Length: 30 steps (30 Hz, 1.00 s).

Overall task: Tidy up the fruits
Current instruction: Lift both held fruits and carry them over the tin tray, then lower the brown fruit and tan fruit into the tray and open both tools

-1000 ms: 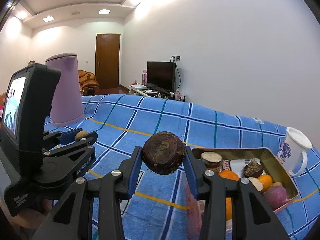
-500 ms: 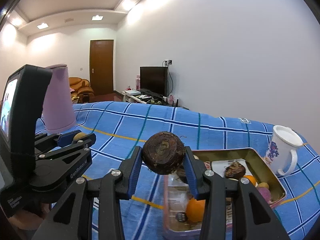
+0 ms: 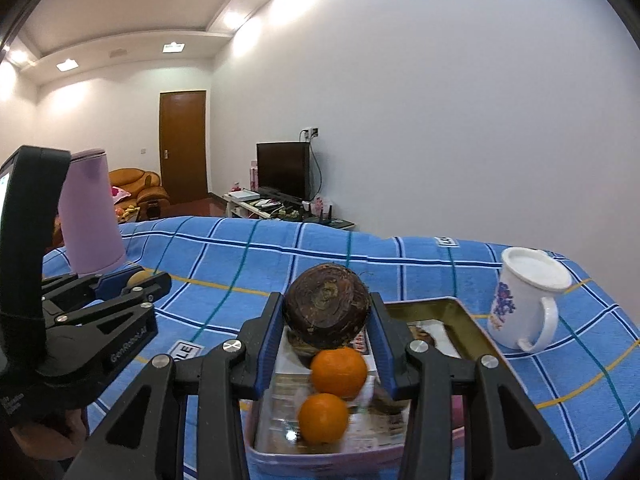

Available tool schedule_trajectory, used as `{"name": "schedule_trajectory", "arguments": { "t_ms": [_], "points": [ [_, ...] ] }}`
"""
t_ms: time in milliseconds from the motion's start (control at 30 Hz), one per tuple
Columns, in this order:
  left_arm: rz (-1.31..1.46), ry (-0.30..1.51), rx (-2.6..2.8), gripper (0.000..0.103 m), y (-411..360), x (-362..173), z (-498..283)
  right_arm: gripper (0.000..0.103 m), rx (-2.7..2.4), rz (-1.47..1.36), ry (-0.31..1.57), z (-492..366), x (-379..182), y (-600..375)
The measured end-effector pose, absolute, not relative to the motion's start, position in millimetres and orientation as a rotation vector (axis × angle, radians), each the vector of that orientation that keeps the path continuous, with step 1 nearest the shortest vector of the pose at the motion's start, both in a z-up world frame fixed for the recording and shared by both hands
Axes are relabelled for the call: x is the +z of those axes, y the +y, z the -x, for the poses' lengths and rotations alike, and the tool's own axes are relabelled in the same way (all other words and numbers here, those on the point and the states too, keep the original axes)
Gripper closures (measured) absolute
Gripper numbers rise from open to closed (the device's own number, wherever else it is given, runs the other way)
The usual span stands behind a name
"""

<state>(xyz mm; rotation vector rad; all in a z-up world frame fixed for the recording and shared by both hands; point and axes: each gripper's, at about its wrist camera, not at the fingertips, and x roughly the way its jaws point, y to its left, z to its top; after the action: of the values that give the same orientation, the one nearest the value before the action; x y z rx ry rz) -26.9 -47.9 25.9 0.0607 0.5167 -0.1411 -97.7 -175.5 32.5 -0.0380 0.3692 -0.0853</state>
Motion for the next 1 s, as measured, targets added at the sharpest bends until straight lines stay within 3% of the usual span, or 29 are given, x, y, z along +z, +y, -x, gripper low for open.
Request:
{"name": "schedule_trajectory", "arguments": {
  "t_ms": [1000],
  "points": [
    [-0.129,0.531,-0.331,0.077,-154,24,34,0.06,-0.256,-0.015,0.374,110,38,-269]
  ]
}}
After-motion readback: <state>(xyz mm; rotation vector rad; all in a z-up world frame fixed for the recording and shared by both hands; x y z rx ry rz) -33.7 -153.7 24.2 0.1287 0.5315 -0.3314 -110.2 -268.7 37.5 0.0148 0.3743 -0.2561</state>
